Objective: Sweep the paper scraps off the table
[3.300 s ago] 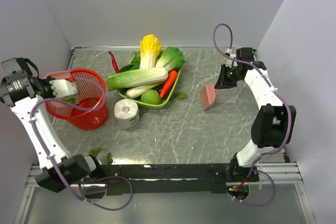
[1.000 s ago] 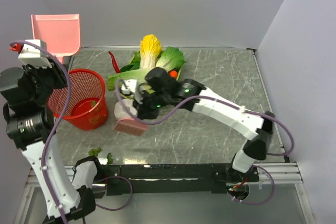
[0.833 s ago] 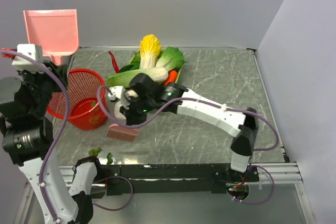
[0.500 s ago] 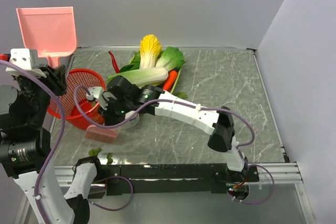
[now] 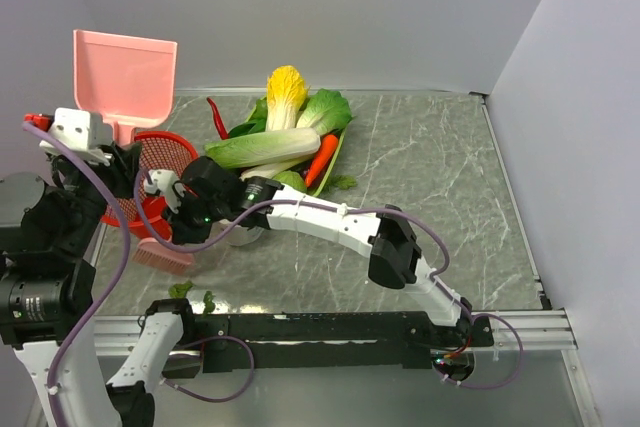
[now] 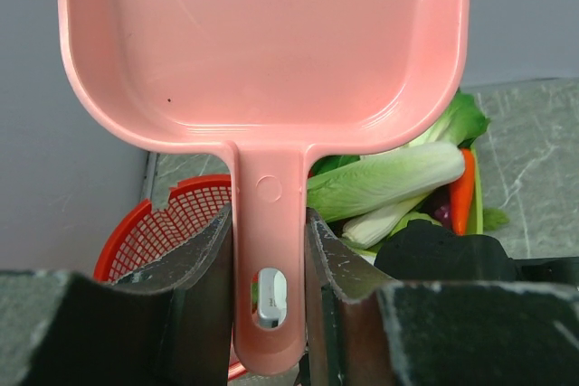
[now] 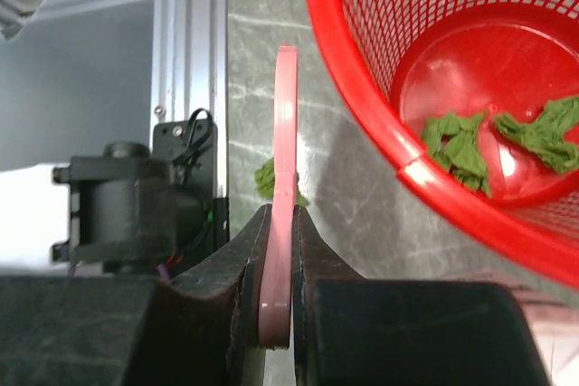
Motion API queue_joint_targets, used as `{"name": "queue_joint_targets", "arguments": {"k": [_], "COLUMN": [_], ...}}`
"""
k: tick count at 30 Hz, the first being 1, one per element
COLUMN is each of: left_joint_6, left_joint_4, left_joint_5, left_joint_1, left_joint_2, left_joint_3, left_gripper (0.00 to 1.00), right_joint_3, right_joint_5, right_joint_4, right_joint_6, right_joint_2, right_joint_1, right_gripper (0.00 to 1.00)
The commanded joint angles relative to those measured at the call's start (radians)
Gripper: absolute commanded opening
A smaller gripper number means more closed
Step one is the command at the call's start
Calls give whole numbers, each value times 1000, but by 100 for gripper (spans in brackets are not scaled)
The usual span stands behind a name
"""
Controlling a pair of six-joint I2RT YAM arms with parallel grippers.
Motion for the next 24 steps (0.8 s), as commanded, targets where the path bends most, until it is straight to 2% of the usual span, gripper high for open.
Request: {"name": "queue_joint_targets", "arguments": {"k": [1, 7, 16, 20, 24], "left_joint_6": [53, 58, 73, 76, 64], "left_joint_4": [5, 10, -10, -13, -8], "left_joint_5": [-36, -40, -49, -45, -22], "left_joint_1": [-37, -61, -96, -104, -104], "left_joint_2": [-22, -43, -53, -43, -37], "left_joint_3": [-33, -78, -67, -41, -27], "left_gripper": [1, 1, 1, 1, 1], "right_joint_3": [8, -35, -228, -333, -548], "right_joint_5": [8, -24, 6, 43, 82], "right_joint_4": [116, 85, 48, 15, -7], "right_joint_6": [18, 12, -21, -84, -184], "right_joint_2": [39, 68, -19, -128, -271], "right_joint_1": [8, 14, 19, 19, 19], "right_gripper": [0, 0, 0, 0, 0]}}
